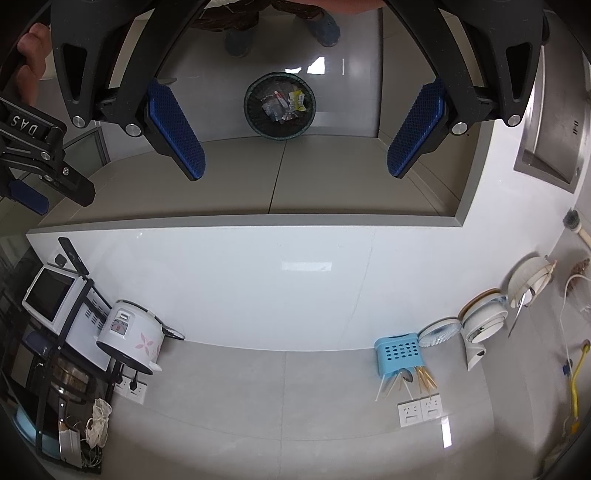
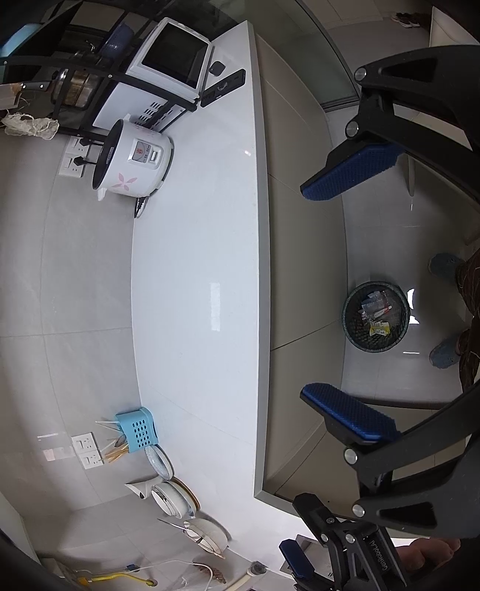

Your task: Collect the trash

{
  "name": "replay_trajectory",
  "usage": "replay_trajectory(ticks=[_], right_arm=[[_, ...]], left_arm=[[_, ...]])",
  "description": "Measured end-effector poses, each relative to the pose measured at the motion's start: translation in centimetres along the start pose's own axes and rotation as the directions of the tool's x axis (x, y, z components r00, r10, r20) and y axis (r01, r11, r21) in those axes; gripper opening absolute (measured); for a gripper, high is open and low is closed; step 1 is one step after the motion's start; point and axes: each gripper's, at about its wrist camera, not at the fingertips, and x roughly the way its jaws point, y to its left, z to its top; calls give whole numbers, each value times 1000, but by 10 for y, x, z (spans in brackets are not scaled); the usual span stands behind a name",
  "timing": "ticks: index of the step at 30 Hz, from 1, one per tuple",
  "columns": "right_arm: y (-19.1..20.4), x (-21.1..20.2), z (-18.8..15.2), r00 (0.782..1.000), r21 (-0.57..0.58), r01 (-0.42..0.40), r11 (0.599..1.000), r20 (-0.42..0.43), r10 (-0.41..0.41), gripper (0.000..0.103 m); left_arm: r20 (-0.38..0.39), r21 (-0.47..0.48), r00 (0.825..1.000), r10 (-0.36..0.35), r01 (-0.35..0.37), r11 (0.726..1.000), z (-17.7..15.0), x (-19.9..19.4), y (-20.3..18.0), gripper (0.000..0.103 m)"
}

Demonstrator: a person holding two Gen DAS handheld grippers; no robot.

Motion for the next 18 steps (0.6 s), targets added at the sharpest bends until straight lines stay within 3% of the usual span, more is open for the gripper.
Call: replay_trajectory(ticks=[18], right_arm=[[-4,2,3,1000,-1,-4,1000,4,4,95]], left_arm=[[-3,12,1000,-12,12,1000,2,2,-8,97]])
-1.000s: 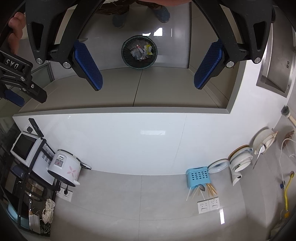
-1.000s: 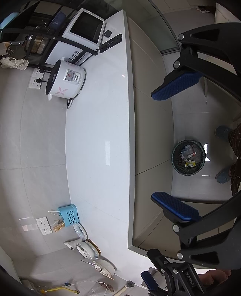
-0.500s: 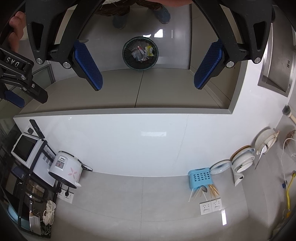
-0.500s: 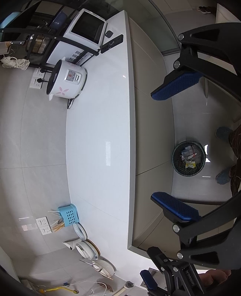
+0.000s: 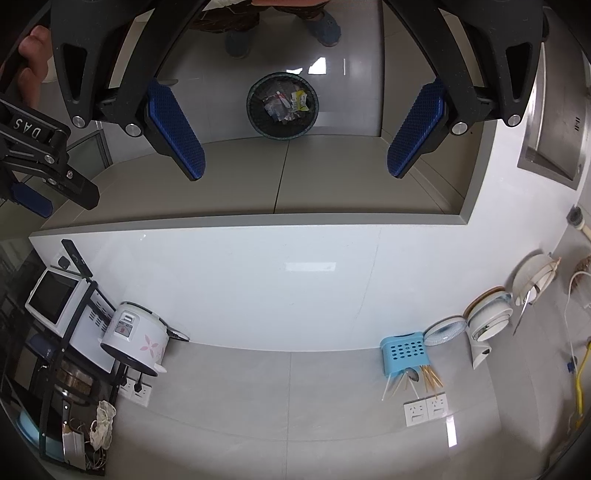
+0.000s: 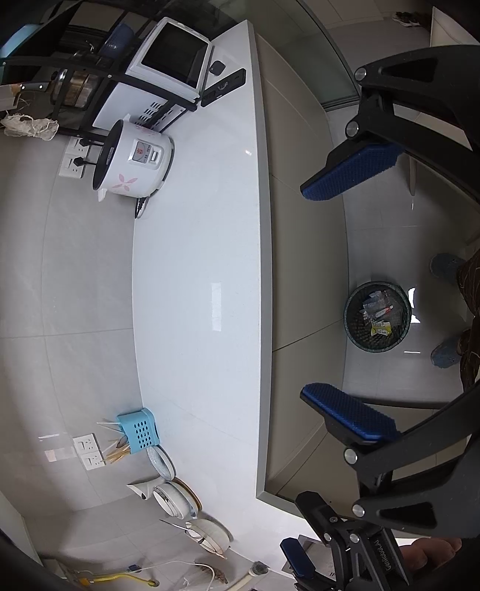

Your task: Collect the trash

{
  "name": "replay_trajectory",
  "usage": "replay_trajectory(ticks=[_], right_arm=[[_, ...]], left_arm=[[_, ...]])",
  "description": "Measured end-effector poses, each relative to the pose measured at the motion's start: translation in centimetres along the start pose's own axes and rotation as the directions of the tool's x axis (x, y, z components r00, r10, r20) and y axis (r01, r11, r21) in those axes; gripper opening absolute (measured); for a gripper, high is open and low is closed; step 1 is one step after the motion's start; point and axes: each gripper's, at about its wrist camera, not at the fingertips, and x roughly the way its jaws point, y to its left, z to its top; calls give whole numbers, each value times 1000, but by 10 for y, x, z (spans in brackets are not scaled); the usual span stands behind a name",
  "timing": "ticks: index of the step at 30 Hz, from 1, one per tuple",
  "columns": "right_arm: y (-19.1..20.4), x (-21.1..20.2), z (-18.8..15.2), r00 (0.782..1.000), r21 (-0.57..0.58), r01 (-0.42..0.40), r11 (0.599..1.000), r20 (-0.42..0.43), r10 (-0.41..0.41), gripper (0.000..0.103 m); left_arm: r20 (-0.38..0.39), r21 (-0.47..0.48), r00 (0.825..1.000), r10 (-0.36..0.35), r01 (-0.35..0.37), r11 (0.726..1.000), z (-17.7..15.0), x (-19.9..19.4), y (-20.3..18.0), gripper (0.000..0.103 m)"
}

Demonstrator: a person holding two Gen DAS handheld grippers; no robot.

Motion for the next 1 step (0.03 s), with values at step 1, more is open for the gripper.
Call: replay_trajectory(ticks=[1], right_arm=[[0,0,0,1000,0,-1,1000,0,1,95]], left_arm=[[-1,1,1000,1,-1,1000,0,0,-1,97]])
